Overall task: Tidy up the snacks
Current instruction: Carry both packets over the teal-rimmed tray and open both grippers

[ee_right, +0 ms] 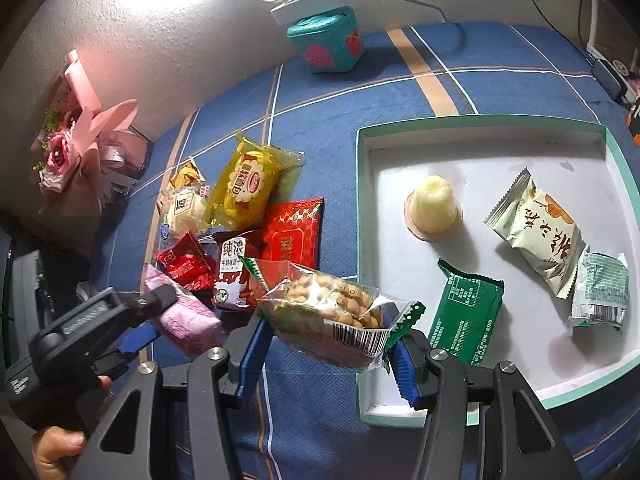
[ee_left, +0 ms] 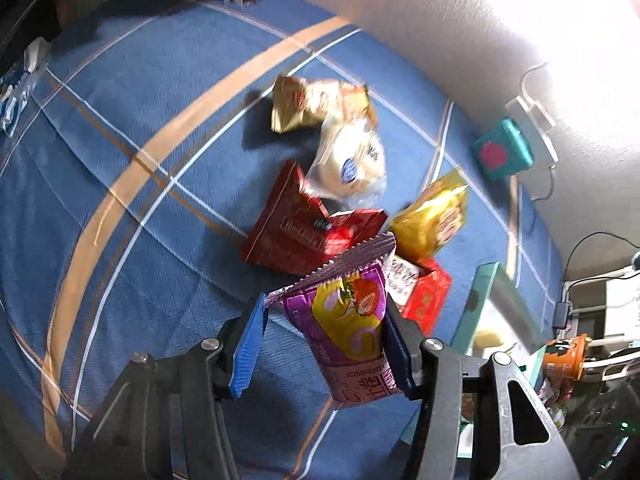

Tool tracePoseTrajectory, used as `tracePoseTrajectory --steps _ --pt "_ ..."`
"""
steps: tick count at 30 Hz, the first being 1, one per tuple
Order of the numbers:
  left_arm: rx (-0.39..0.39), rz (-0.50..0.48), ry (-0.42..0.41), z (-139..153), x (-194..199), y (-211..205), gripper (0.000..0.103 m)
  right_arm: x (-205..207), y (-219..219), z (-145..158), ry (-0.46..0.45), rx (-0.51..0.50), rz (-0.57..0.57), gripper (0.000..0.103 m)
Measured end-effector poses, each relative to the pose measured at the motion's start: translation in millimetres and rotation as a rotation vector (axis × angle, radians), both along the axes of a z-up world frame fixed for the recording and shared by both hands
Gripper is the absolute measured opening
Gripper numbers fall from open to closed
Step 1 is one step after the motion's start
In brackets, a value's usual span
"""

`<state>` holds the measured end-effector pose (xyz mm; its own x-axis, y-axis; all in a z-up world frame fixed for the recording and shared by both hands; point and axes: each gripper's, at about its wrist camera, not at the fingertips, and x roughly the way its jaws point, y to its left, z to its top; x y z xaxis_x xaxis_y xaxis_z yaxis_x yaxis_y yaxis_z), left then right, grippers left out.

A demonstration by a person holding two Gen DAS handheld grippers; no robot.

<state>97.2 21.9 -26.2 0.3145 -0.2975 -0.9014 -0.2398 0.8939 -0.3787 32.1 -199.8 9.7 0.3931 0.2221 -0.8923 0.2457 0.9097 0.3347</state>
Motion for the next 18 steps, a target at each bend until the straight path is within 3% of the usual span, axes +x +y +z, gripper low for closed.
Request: tracePoseTrajectory --steps 8,18 --pt "-0.039 -0.050 -0.062 31.3 -9.7 0.1 0.057 -7.2 -46.1 6.2 -0.005 0.002 -0.133 0.057" --pt "-0.059 -0.242 -0.116 42.0 -17.4 -73.0 0.057 -26.2 -123.6 12.3 -0.011 -0.001 -0.348 0.057"
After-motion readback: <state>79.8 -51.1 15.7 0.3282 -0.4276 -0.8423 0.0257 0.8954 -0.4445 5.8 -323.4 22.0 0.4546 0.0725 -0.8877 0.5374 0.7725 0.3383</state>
